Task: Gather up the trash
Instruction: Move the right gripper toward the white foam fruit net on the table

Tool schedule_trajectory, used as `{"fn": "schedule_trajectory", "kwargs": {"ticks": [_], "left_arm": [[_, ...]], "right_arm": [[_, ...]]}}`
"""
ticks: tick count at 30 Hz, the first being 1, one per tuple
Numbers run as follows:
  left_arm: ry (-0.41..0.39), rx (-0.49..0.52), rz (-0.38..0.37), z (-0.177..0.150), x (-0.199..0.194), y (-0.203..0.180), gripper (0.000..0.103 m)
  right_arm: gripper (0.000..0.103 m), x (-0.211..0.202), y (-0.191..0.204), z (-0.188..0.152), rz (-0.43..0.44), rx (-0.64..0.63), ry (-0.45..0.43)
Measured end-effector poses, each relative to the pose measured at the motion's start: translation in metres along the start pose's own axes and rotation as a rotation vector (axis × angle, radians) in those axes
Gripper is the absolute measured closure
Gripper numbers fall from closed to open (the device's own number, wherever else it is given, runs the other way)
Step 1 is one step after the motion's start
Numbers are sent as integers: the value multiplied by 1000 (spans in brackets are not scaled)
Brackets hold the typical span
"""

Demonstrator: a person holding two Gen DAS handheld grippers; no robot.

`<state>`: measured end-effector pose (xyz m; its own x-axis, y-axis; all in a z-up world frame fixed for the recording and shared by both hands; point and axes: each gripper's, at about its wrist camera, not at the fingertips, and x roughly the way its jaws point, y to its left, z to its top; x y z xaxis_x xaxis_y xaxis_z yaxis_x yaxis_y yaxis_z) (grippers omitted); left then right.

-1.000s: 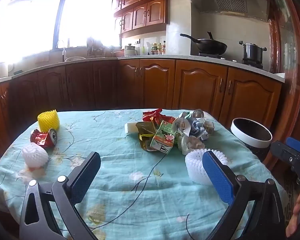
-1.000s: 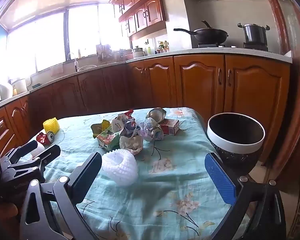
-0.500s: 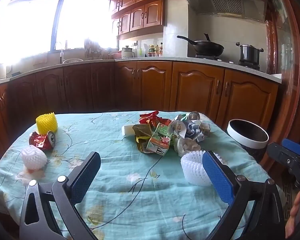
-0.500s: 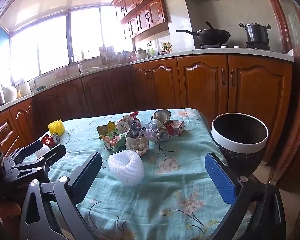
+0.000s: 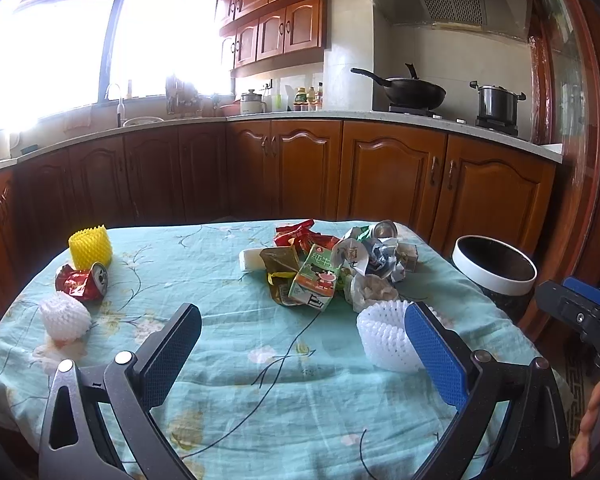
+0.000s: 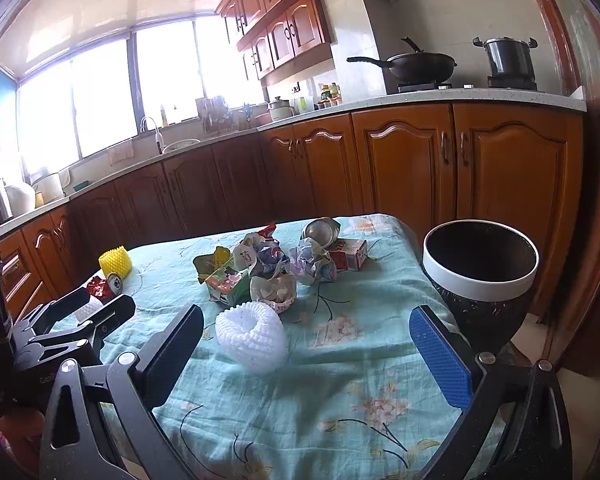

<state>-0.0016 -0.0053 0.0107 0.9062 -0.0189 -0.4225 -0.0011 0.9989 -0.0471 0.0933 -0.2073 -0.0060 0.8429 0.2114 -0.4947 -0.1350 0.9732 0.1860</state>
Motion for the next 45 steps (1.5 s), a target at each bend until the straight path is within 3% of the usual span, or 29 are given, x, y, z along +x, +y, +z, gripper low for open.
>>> {"fn": "schedule_trajectory", "kwargs": {"ticks": [45], "left_arm": [[8,5,-6,-6,5,-2,1]], "right_arm": [[0,1,4,-1,36,13,13]]}}
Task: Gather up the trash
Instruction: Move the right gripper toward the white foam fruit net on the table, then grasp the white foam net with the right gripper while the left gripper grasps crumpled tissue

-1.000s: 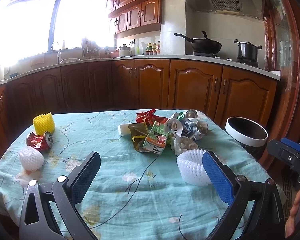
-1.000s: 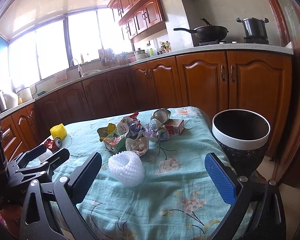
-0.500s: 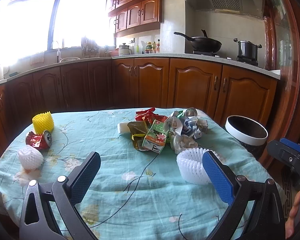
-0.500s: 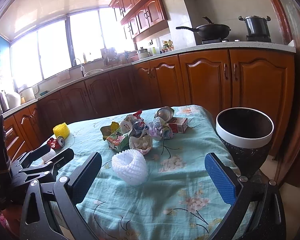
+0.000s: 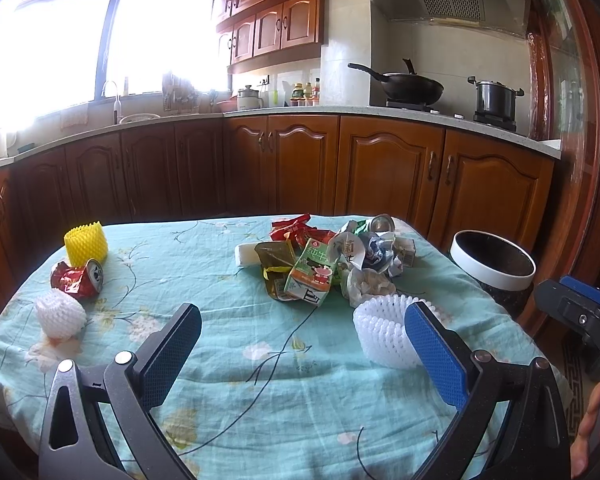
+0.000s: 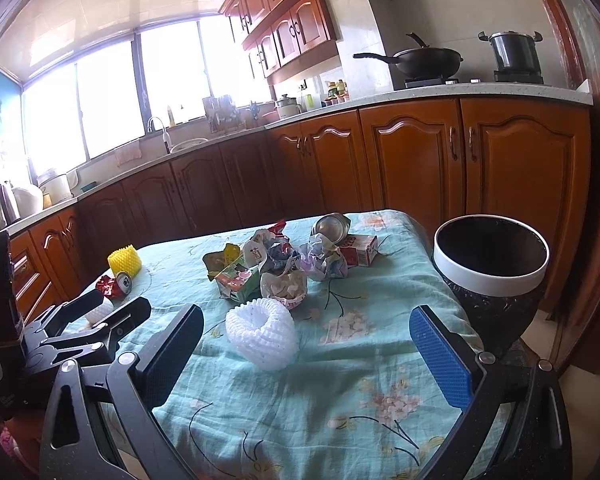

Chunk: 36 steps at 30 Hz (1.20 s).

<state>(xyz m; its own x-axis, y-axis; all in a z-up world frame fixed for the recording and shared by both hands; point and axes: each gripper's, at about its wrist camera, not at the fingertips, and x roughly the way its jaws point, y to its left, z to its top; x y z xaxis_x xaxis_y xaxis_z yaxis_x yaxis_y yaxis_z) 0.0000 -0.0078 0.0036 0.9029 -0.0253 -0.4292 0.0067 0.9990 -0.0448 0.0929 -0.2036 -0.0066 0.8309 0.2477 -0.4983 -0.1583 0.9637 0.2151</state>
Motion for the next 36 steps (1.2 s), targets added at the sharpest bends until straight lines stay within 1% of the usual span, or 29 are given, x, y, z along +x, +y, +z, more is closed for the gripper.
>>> {"fn": "schedule_trajectory", "kwargs": {"ticks": [7,15,17,20,22,26,29,30,32,33,34,35,36], "left_arm": [[18,-12,4,-2,6,4,1],[79,-46,31,-2,27,17,2],[97,-59,30,-1,34,21,4],[121,-66,33,2,46,24,4],[136,-68,30,4,54,25,5],[158,-63,21,10,71,24,5],[167,-58,15,15,83,23,5],[170,-55,12,17,86,23,5],[174,-49,9,20,93,20,5],[178,-47,7,21,97,19,5],[181,-46,4,23,101,18,5],[186,-44,0,24,105,16,5],[193,-41,-6,25,110,13,5]], "right_arm": [[0,6,1,-2,24,1,16],[1,33,5,-12,105,6,88],[3,43,7,-15,123,2,117],[9,63,9,-20,159,-4,167],[16,75,11,-25,174,-5,200],[25,98,8,-30,196,17,257],[31,111,4,-30,207,33,281],[34,115,2,-30,214,40,288],[45,122,-1,-30,237,57,298],[63,125,-3,-29,247,64,303],[78,127,-4,-29,251,65,310],[79,129,-5,-28,248,63,313],[83,128,-8,-27,251,66,308]]}}
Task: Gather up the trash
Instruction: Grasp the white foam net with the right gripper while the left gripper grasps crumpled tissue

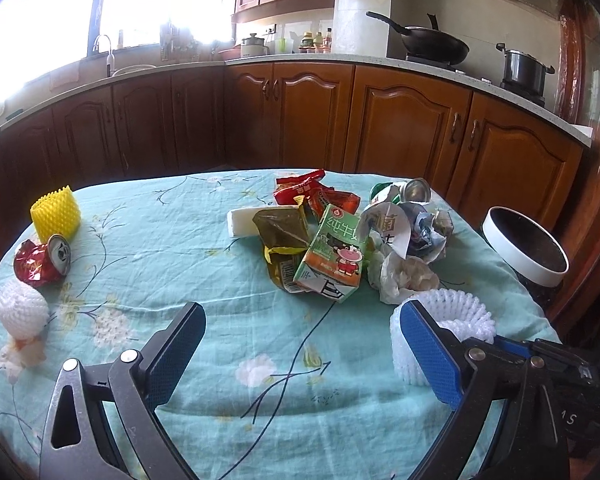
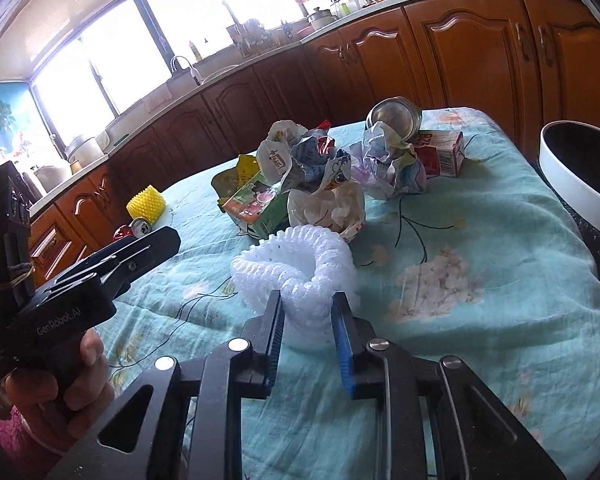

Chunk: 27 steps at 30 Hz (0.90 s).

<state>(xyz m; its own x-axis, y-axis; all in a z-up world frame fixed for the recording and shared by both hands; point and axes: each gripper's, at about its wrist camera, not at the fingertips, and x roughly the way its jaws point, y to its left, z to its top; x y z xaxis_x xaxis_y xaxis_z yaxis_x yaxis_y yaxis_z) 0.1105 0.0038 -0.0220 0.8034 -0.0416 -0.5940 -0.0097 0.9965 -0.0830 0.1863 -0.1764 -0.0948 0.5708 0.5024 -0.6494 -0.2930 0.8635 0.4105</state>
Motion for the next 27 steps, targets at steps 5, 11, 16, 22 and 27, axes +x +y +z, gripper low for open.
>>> {"fn": "schedule_trajectory", "kwargs": {"ticks": [5,11,16,22,27], "left_arm": [[33,30,-39,8,22,-18,7],[84,89,-82,12,56,-51,7],[143,82,-99,23,92,-66,8],[221,100,-114,28,120,-76,61],[193,115,-147,27,104,-73,88]], "right_arm": [[86,-22,-20,4,-20,42,-50],[86,-58,-53,12,-107,88,-129],[86,-71,-69,16,-132,104,-157],[86,-74,-75,16,-144,118,-165],[86,-81,-78,14,-147,125,-178]]}}
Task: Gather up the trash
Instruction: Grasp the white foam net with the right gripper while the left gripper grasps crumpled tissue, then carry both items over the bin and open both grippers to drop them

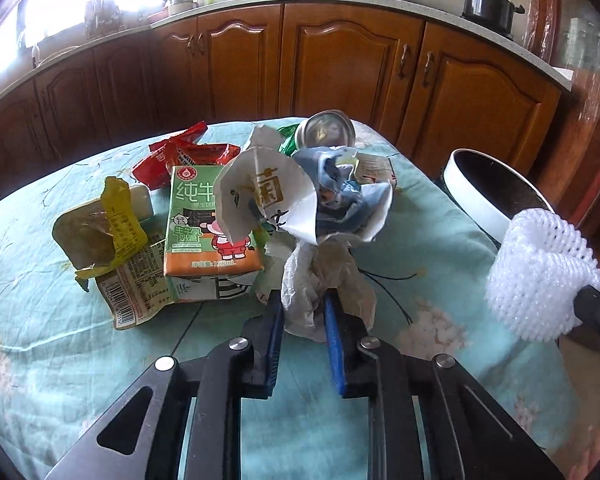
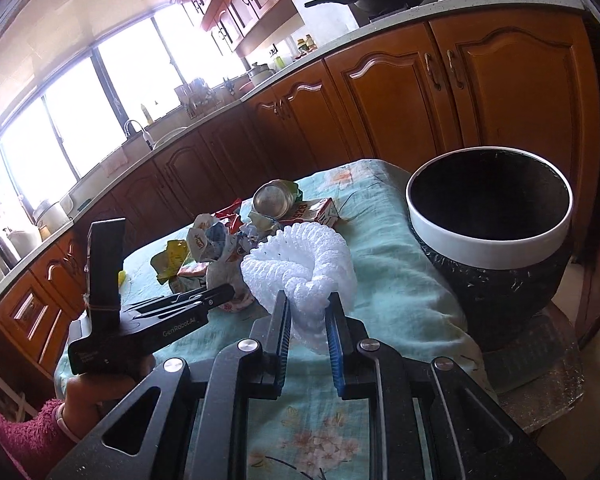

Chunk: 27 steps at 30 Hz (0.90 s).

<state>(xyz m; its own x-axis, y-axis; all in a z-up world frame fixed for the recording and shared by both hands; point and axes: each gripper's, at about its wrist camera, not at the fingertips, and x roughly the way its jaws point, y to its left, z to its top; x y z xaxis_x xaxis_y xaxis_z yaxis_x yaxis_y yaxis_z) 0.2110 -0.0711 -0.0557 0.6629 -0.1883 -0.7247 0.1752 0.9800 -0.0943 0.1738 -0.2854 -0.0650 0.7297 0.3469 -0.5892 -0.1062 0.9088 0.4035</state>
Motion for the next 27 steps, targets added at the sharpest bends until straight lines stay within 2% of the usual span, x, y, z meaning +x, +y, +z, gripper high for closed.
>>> {"fn": "schedule_trajectory", "kwargs": {"ticks": [2,14,17,27], "left_arm": [[-12,5,-19,-3,-11,0,93],[-116,66,-157,-15,-79,-23,94],[-116,88,-176,-9,-78,-33,94],[-87,159,-220,19,-39,-75,93]], "right_arm": [[86,-5,0,-1,-1,-4,-8],[86,-31,-11,5,-20,4,-69],[86,-37,-20,7,-36,17,-82],[86,-48,-64,24,-113,70,-114]]}}
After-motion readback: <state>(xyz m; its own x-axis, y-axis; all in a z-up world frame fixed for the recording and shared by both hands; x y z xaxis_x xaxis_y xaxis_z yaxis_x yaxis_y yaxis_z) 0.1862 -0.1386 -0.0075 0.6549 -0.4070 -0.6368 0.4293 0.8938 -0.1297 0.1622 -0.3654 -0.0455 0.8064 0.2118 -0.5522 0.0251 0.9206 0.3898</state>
